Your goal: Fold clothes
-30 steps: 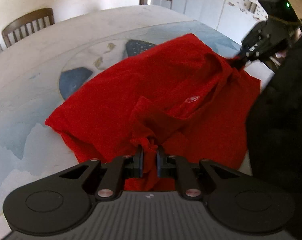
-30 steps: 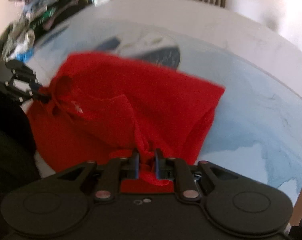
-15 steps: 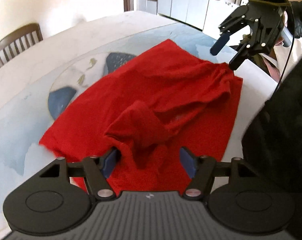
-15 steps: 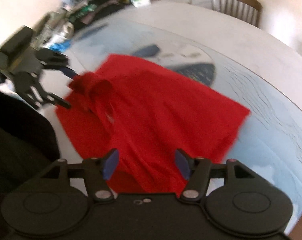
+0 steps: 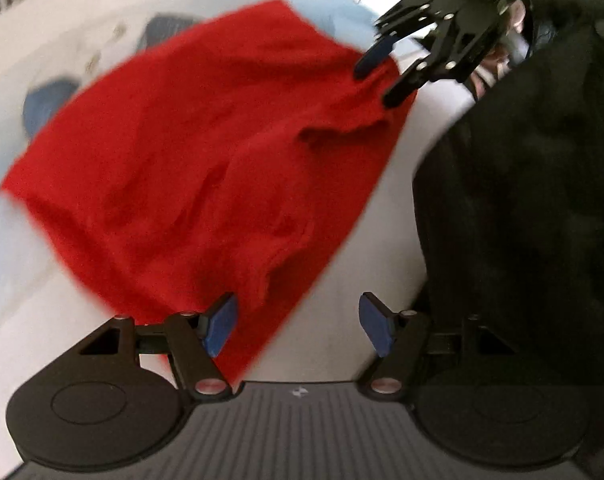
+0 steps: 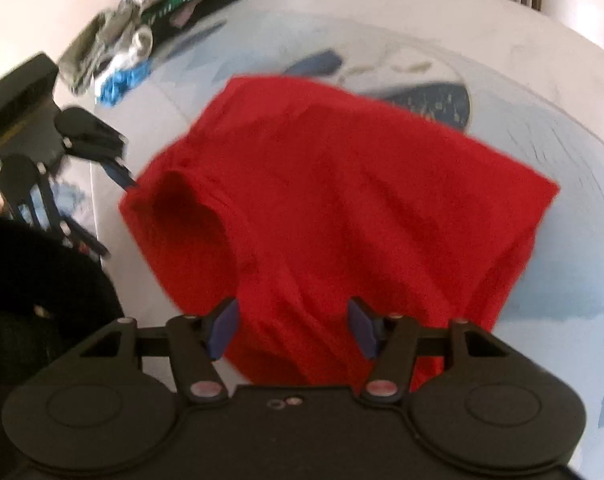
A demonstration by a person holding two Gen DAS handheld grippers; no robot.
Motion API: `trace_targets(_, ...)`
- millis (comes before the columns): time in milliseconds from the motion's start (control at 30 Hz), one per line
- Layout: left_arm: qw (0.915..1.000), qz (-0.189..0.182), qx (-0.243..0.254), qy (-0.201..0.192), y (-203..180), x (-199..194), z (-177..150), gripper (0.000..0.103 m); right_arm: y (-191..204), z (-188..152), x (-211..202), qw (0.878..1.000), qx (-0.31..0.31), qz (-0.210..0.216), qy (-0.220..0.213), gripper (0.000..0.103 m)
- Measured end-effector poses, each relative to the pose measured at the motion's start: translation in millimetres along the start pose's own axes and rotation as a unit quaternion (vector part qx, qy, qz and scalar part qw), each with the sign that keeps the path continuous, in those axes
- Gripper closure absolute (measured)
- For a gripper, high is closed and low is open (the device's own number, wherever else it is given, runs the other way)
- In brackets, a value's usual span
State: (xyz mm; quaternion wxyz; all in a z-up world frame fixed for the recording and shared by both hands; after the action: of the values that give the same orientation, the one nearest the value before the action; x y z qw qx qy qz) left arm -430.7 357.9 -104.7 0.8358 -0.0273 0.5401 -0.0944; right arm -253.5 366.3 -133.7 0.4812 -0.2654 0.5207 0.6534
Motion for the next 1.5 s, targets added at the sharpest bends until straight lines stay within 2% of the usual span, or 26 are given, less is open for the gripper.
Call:
trace_targets(100, 0.9990, 0.038, 0.007, -0.020, 0.4, -16.1, 5.7, 0.037, -0.5, -16.3, 1.0, 0.999, -0.011, -0.011, 0.028, 0.000)
trace_targets(200, 0.9957, 0.066, 0.026, -0.060, 7.0, -23.5, 30.4, 0.037, 5.9, -21.8, -6.4, 0.998, -0.037, -0.017, 0.044, 0.000)
trace_targets(300, 0.9932, 0.060, 0.039, -0.092, 17.7, -16.6, 60.3, 0.037, 12.7, -4.8, -24.2, 0.998, -0.053, -0.011, 0.022, 0.000)
trace_targets(367, 0.9928, 0.040, 0.022, -0.110, 30.7, -11.0, 71.2, 0.038, 13.9, 10.1, -34.8, 0.999, -0.049, -0.007, 0.000, 0.000)
trace_targets(400, 0.9924, 0.030, 0.010, -0.119, 38.1, -8.5, 74.9, 0.043, 14.0, 17.5, -38.8, 0.999, -0.045, -0.008, -0.012, 0.000)
trace_targets(433, 0.9921, 0.023, -0.007, -0.123, 46.0, -4.2, 78.2, 0.060, 13.6, 24.4, -40.0, 0.999, -0.042, -0.016, -0.021, 0.000)
trace_targets(467, 0.9919, 0.019, -0.028, -0.122, 54.4, 2.1, 80.9, 0.069, 13.0, 29.2, -38.8, 0.998, -0.042, -0.027, -0.027, 0.000)
trace_targets(500, 0.9918, 0.020, -0.042, -0.119, 61.3, 8.8, 81.6, 0.070, 12.4, 33.2, -36.6, 0.998, -0.042, -0.039, -0.032, 0.000)
trace_targets(633, 0.9951, -0.001, -0.053, -0.083, 56.2, 31.3, 64.1, 0.071, 8.4, 24.7, -16.4, 0.997, -0.039, -0.060, -0.013, 0.000)
trace_targets(800, 0.9957, -0.055, -0.056, -0.050, 23.5, 37.6, 19.0, 0.071, 3.5, -14.1, -3.3, 0.997, -0.046, -0.062, 0.029, 0.000)
trace_targets(967, 0.9923, -0.063, -0.090, -0.058, 21.2, 31.4, -5.3, 0.071, -2.7, -35.5, -10.6, 0.997, -0.036, -0.050, 0.043, 0.000)
trace_targets(1067, 0.9950, -0.038, -0.069, -0.061, 19.4, 16.3, 2.3, 0.071, 0.6, -25.7, -14.1, 0.997, -0.048, -0.051, 0.028, 0.000)
trace_targets(1200, 0.9916, 0.050, -0.070, -0.096, 40.5, -4.2, 14.4, 0.071, 8.5, -5.8, -18.7, 0.997, -0.066, -0.050, -0.002, 0.000)
trace_targets(1300, 0.9847, 0.113, -0.084, -0.103, 75.1, -6.4, 21.8, 0.071, 1.9, 23.5, -19.1, 0.992, -0.083, -0.087, -0.035, 0.000)
trace_targets(1367, 0.9818, 0.131, -0.093, -0.102, 98.3, -4.5, 23.8, 0.071, -13.4, 47.9, -23.0, 0.989, -0.075, -0.113, -0.053, 0.000)
trace_targets(1500, 0.9794, 0.157, -0.098, -0.082, 124.5, 7.5, 27.0, 0.071, -37.4, 86.3, -28.8, 0.989, -0.044, -0.121, -0.072, 0.000)
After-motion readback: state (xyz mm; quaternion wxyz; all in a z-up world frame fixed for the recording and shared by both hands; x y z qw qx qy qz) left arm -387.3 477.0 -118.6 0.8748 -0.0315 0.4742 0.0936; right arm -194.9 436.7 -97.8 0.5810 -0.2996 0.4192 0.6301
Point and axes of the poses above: each gripper's, at about its wrist camera, not at the fingertips, and x roughly the way its jaws point, y to its left, z to its top, the point moved 5 cm from there along x, roughly the way its jaws point, and after that the axes turned 15 degrees about x, right-handed, at the moved point
